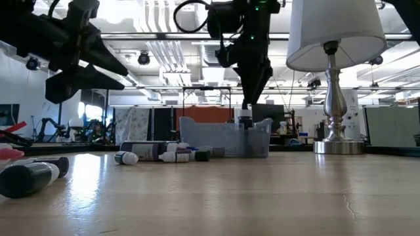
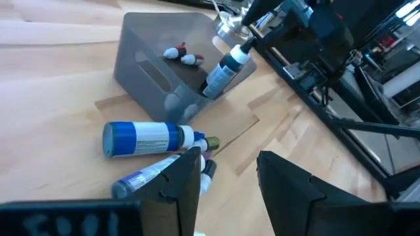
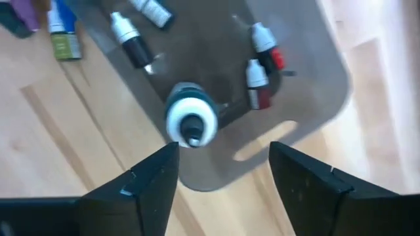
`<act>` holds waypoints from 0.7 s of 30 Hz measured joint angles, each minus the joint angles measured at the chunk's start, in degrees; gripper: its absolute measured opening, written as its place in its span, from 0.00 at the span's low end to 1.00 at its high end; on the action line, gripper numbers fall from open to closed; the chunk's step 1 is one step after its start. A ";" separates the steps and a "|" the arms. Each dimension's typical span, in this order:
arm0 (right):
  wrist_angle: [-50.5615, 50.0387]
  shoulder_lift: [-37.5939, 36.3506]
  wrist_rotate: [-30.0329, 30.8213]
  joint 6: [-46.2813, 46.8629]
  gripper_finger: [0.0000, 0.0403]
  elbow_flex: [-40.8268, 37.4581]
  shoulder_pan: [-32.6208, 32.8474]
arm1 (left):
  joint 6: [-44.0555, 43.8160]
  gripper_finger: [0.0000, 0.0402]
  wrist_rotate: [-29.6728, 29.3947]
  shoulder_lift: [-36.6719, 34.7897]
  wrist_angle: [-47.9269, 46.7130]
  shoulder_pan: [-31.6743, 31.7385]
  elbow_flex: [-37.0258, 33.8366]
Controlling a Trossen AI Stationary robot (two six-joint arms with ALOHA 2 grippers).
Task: Pick & Place food coloring
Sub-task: Put the large pink food coloring bottle into the bin
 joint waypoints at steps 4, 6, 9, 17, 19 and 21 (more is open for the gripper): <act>-0.86 -2.67 2.66 0.55 0.61 -0.18 0.02 | -0.87 0.31 0.93 -1.15 -1.95 0.00 -0.68; -0.81 -4.55 2.64 1.63 0.63 -0.26 0.19 | -2.58 0.31 2.72 -1.65 -5.19 0.00 -0.68; -0.29 -7.02 2.43 0.69 0.64 -2.16 1.96 | -4.83 0.31 9.64 -1.97 -12.53 0.02 0.35; 2.91 -9.10 1.94 -3.62 0.66 -9.79 11.65 | 7.14 0.31 37.60 2.05 -38.77 0.00 11.31; 5.00 -9.10 2.01 -3.44 0.65 -11.19 13.01 | 9.17 0.31 41.63 4.42 -46.84 0.00 14.44; 7.39 -9.07 1.97 -2.68 0.65 -12.33 13.90 | 11.15 0.31 43.74 7.26 -53.34 0.04 17.12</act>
